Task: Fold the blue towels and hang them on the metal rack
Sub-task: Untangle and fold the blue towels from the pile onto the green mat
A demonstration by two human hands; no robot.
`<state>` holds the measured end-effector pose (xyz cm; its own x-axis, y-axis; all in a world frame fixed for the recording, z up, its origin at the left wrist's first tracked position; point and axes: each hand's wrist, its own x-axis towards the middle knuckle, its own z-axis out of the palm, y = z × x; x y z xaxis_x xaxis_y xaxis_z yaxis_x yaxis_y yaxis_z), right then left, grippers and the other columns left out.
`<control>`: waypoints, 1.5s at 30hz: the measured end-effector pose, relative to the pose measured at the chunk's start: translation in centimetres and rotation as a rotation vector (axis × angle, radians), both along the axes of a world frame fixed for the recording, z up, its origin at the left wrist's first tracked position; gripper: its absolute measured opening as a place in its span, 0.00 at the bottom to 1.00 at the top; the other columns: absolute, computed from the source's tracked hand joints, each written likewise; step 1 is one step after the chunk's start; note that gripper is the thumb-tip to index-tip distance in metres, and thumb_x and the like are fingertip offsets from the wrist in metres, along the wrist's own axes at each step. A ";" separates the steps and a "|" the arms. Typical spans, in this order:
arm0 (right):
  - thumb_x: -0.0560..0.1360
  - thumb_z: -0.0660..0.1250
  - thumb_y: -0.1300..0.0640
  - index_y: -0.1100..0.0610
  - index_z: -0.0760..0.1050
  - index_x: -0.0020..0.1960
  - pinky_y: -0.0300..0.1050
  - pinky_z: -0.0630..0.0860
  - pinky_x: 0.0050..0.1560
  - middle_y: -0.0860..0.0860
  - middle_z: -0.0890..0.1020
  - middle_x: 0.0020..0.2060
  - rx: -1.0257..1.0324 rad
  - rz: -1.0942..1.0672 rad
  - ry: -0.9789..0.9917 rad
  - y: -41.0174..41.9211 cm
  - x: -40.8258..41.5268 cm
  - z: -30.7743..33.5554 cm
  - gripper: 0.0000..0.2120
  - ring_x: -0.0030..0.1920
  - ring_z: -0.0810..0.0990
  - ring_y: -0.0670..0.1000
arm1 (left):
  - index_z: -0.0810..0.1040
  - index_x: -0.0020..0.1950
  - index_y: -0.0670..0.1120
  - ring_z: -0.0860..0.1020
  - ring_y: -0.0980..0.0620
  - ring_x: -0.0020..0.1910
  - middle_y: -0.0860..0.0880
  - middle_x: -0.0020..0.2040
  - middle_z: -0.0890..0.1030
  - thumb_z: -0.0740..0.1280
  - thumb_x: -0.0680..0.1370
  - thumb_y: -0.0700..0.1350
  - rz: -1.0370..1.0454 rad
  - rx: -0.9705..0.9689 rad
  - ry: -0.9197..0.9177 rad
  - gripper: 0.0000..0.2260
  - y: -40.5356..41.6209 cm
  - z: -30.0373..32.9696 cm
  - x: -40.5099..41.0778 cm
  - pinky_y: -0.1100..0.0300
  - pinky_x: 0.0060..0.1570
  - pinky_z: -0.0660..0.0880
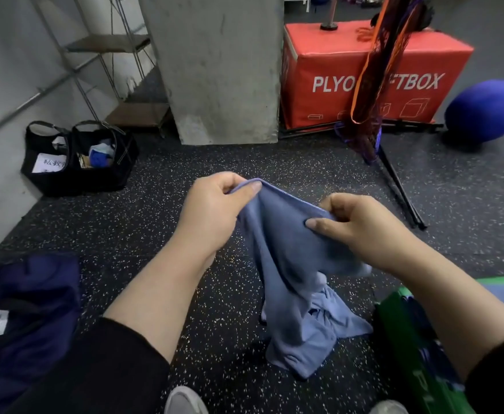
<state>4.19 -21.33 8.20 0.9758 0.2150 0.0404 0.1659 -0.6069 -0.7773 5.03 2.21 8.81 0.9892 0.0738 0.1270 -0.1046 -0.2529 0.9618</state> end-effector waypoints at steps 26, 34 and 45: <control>0.79 0.67 0.55 0.52 0.77 0.44 0.48 0.72 0.43 0.47 0.80 0.35 0.130 0.016 -0.020 1.3 -0.4 0.6 0.05 0.37 0.73 0.44 | 0.81 0.50 0.45 0.79 0.53 0.45 0.42 0.48 0.84 0.64 0.84 0.46 -0.374 0.157 0.225 0.09 -3.4 -1.8 -2.0 0.40 0.59 0.76; 0.81 0.65 0.50 0.57 0.78 0.44 0.49 0.73 0.36 0.57 0.79 0.35 0.040 -0.121 -0.121 0.9 -0.2 1.1 0.12 0.34 0.71 0.47 | 0.82 0.48 0.44 0.77 0.56 0.42 0.44 0.45 0.85 0.66 0.83 0.48 -0.426 0.116 0.253 0.10 -3.4 -0.9 -2.3 0.53 0.49 0.76; 0.79 0.69 0.51 0.48 0.81 0.58 0.41 0.74 0.50 0.46 0.84 0.47 -0.105 -0.156 -0.143 -1.0 -0.1 1.5 0.09 0.48 0.81 0.48 | 0.84 0.47 0.47 0.76 0.59 0.35 0.51 0.41 0.85 0.70 0.81 0.44 -0.418 0.279 0.284 0.05 -2.6 -2.2 -2.5 0.56 0.44 0.74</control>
<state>4.13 -22.28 9.68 0.9834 0.0726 0.1663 0.1680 -0.7104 -0.6835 2.52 -0.42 6.62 0.9250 -0.3292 -0.1896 0.0025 -0.4937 0.8697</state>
